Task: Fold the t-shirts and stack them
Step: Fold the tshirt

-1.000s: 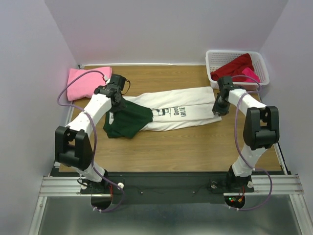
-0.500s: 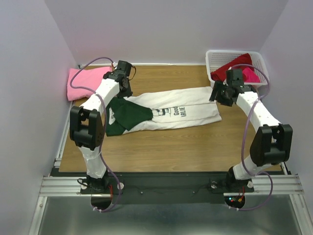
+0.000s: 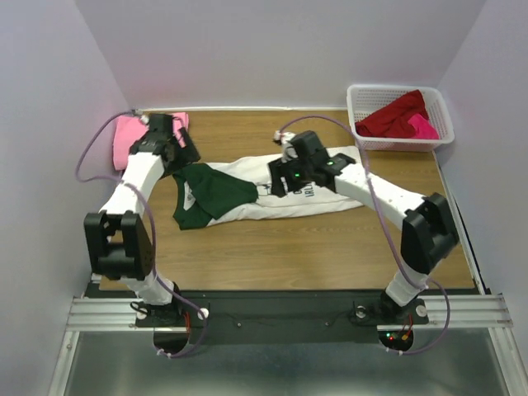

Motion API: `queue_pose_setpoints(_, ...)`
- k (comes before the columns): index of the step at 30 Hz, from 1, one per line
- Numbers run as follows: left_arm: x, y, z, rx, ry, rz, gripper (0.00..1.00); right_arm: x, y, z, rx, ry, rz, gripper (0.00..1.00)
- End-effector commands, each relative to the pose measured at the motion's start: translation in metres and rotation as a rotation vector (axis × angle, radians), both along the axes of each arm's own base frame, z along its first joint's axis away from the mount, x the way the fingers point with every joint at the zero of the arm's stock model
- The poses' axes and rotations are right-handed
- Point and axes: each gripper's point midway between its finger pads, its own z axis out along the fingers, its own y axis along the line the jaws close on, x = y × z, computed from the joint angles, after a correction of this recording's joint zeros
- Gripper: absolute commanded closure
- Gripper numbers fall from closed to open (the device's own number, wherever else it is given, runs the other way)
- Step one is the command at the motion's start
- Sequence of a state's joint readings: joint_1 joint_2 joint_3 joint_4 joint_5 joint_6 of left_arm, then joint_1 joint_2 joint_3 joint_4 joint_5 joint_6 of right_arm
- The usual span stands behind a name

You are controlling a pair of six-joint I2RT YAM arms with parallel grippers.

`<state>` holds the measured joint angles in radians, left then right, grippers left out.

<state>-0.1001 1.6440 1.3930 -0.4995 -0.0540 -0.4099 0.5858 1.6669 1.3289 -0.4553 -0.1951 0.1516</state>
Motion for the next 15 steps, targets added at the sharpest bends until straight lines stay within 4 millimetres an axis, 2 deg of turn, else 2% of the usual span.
queue_pose_setpoints(1, -0.032, 0.030, 0.012, -0.062, -0.089, 0.088, 0.01, 0.003, 0.087, 0.032, 0.048, -0.195, 0.210, 0.30)
queue_pose_setpoints(2, -0.034, 0.051, 0.013, -0.052, -0.113, 0.135, 0.02, 0.006, 0.104, 0.024, 0.035, -0.198, 0.236, 0.30)
queue_pose_setpoints(3, -0.048, 0.056, 0.008, -0.047, -0.112, 0.147, 0.02, -0.003, 0.124, 0.023, 0.033, -0.208, 0.272, 0.30)
queue_pose_setpoints(5, -0.058, 0.071, 0.002, -0.016, -0.120, 0.195, 0.02, -0.008, 0.145, 0.014, 0.018, -0.213, 0.297, 0.30)
queue_pose_setpoints(8, -0.071, 0.082, -0.004, 0.012, -0.178, 0.261, 0.04, -0.016, 0.183, 0.005, 0.006, -0.235, 0.340, 0.31)
queue_pose_setpoints(9, -0.068, 0.084, 0.003, 0.012, -0.238, 0.278, 0.05, -0.018, 0.192, 0.003, 0.007, -0.237, 0.352, 0.31)
queue_pose_setpoints(10, -0.075, 0.086, -0.011, 0.008, -0.223, 0.301, 0.05, -0.020, 0.208, -0.004, 0.006, -0.241, 0.370, 0.33)
queue_pose_setpoints(15, -0.079, 0.093, -0.027, 0.030, -0.230, 0.344, 0.05, -0.023, 0.238, -0.023, -0.024, -0.268, 0.390, 0.37)
